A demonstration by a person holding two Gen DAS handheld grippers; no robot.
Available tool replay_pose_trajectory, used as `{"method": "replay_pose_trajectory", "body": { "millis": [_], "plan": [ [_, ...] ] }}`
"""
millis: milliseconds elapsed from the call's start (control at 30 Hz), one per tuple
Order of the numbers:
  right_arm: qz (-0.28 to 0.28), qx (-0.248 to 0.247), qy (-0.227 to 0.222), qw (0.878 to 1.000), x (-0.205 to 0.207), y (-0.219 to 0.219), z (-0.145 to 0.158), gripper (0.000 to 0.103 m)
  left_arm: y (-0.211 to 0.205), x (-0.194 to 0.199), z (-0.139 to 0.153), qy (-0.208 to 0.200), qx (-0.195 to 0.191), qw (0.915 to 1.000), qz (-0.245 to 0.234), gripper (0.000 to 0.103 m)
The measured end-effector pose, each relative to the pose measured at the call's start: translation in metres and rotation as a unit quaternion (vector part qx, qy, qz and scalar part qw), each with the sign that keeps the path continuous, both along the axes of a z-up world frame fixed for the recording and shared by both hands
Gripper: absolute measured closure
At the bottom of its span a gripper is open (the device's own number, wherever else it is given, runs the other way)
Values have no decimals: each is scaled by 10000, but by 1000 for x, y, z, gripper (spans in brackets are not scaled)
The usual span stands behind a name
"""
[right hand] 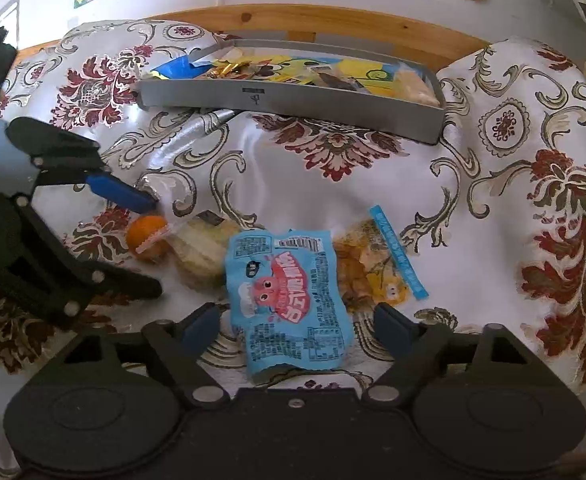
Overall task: Organize snacks
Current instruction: 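Close left tool on orange tangerine while right tool approaches light blue candy packet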
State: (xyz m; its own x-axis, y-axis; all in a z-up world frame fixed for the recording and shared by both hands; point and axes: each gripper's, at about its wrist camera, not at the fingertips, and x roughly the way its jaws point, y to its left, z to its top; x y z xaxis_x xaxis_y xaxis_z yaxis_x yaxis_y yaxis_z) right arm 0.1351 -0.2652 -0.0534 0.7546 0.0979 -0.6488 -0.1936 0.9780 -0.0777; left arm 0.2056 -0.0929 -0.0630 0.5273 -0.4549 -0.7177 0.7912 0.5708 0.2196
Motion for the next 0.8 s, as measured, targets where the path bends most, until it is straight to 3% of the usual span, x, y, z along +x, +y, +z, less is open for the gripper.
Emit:
{"method": "replay_pose_trajectory", "body": {
  "millis": [367,500,600,800],
  "plan": [
    [67,33,11,10000,0,3,-1,28,6,14,-5,161,-56,9993,330,66],
    [117,-5,13,9999,1,6,-1,37,3,10,-5,250,-170,9959,857,67],
    [121,-27,6,9999,1,7,-1,37,6,8,-2,582,-450,9875,1393,67],
    [133,-9,-6,9999,-1,9,-1,39,19,3,0,1203,-1083,9612,2235,67]
  ]
}}
